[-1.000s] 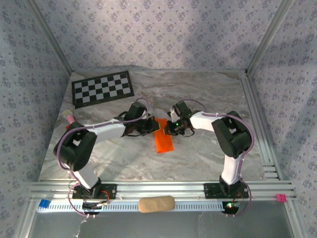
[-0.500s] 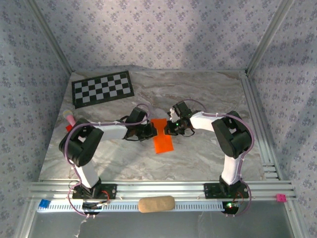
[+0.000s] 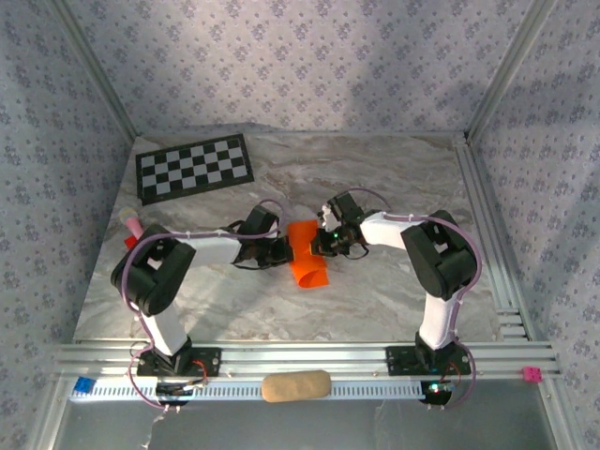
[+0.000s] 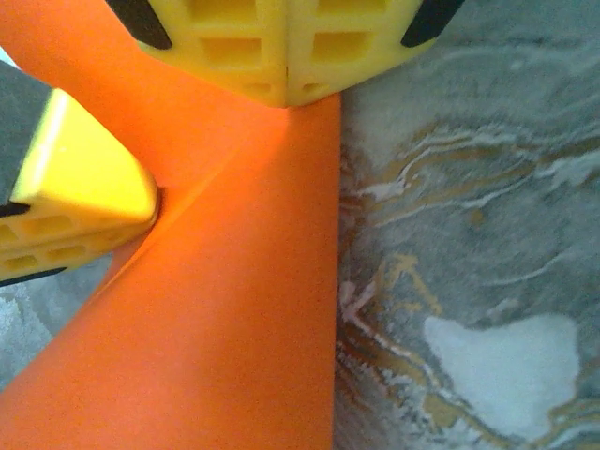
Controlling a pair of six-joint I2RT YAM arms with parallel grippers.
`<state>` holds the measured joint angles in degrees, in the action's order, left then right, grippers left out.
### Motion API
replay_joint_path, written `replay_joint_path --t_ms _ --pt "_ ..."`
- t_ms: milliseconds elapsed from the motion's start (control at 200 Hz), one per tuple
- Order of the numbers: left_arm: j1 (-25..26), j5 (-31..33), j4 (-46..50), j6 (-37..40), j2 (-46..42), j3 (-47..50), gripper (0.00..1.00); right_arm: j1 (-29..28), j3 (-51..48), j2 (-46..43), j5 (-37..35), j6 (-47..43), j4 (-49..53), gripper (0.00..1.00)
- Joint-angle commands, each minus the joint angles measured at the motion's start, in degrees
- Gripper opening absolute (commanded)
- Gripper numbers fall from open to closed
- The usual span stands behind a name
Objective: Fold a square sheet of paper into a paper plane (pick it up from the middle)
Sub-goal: First fold the square sheet of paper in half at the center of the table.
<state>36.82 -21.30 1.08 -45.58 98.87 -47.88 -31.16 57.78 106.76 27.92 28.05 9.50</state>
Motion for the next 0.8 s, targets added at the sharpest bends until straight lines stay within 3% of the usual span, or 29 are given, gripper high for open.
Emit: replay_joint_path --t_ms 0,495,795 --pt "1.3 0.6 4.0 -0.5 -4.2 -3.3 0.0 -0.4 -2.8 2.5 -5.8 0.6 5.5 0.0" --pt "2.1 -3.8 -3.5 -5.4 -0.4 1.6 0.0 -0.6 -3.0 2.5 -5.9 0.6 5.6 0.0" --pt "2.1 0.0 -0.5 -2.9 -0.7 4.9 0.0 -0.9 -3.9 2.7 -6.2 1.0 5.2 0.0"
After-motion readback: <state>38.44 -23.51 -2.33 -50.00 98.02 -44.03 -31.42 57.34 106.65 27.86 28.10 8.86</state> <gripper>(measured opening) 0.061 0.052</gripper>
